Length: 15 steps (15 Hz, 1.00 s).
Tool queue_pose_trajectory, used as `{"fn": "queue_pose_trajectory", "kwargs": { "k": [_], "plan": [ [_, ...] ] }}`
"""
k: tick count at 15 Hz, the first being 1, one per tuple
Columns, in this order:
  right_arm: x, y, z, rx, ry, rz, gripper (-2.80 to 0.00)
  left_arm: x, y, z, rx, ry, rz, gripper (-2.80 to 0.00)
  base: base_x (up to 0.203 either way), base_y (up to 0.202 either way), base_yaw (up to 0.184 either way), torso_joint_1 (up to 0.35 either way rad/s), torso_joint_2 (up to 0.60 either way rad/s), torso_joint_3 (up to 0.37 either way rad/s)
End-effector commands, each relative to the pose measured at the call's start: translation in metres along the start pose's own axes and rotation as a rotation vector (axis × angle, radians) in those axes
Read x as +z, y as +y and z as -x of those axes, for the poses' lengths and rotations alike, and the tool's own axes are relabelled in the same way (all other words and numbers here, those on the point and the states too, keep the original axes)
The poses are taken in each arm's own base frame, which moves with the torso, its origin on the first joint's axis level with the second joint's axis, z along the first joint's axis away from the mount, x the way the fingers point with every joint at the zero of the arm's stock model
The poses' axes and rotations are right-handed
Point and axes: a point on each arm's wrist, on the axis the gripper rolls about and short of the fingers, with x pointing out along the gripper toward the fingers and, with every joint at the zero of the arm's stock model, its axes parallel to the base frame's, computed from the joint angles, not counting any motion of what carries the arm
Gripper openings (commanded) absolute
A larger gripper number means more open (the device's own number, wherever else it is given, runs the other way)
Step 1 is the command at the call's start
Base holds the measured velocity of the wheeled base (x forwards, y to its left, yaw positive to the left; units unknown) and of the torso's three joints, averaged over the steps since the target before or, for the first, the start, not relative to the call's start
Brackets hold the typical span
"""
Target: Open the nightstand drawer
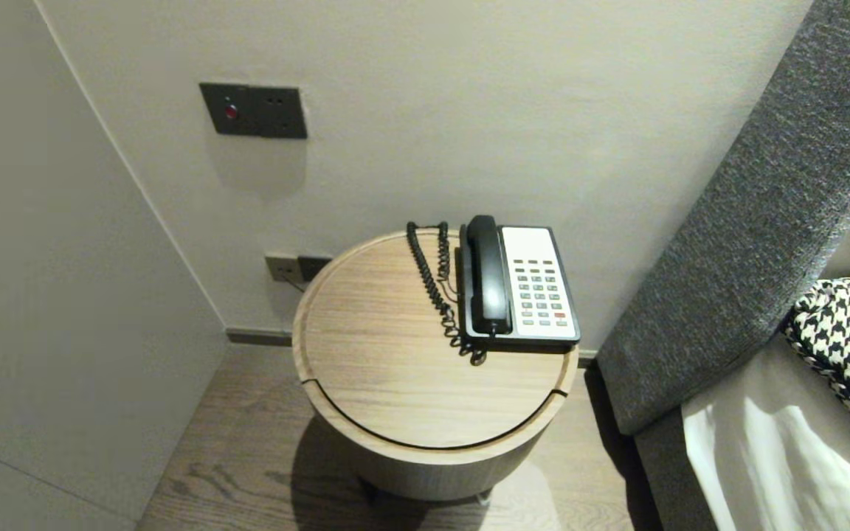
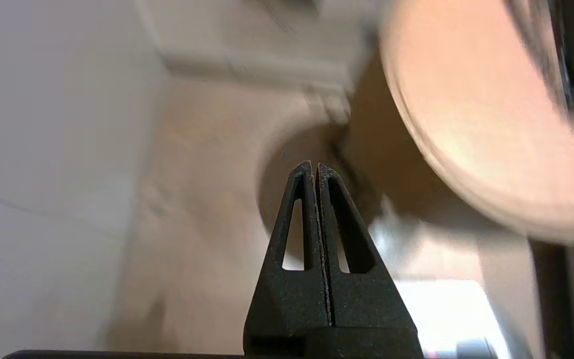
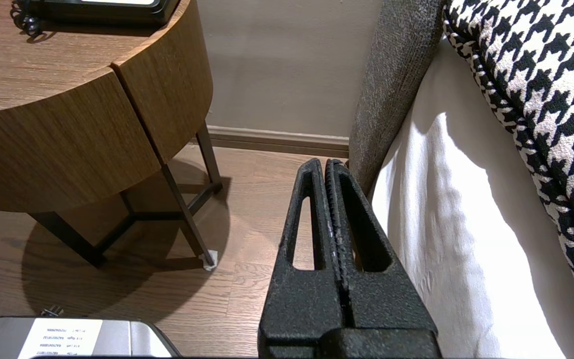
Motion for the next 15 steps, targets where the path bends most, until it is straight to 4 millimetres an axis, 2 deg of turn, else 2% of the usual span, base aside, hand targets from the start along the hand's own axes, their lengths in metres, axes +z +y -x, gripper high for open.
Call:
{"fn": "queue_pose_trajectory", "kwargs": {
  "k": [1,4,8,15],
  "plan": [
    [0.0,0.0,0.0,0.001,0.001,0.0,-2.8,0.002,-0.011,-0.012,-0.088,0.22,-0.058,-2.8,0.0,0.0,0.0,0.0,0.0,0.0],
    [0.0,0.0,0.0,0.0,0.002,0.0,-2.8,0.0,-0.016,-0.027,-0.076,0.32,-0.09,-2.8,0.0,0.0,0.0,0.0,0.0,0.0],
    [0.0,0.0,0.0,0.002,0.003,0.0,-2.8,-0.005,-0.032,-0.051,-0.086,0.412,-0.165,-2.8,0.0,0.0,0.0,0.0,0.0,0.0],
    [0.0,0.0,0.0,0.001,0.003,0.0,-2.8,-0.012,-0.054,-0.089,-0.1,0.535,-0.158,-2.8,0.0,0.0,0.0,0.0,0.0,0.0]
  ]
}}
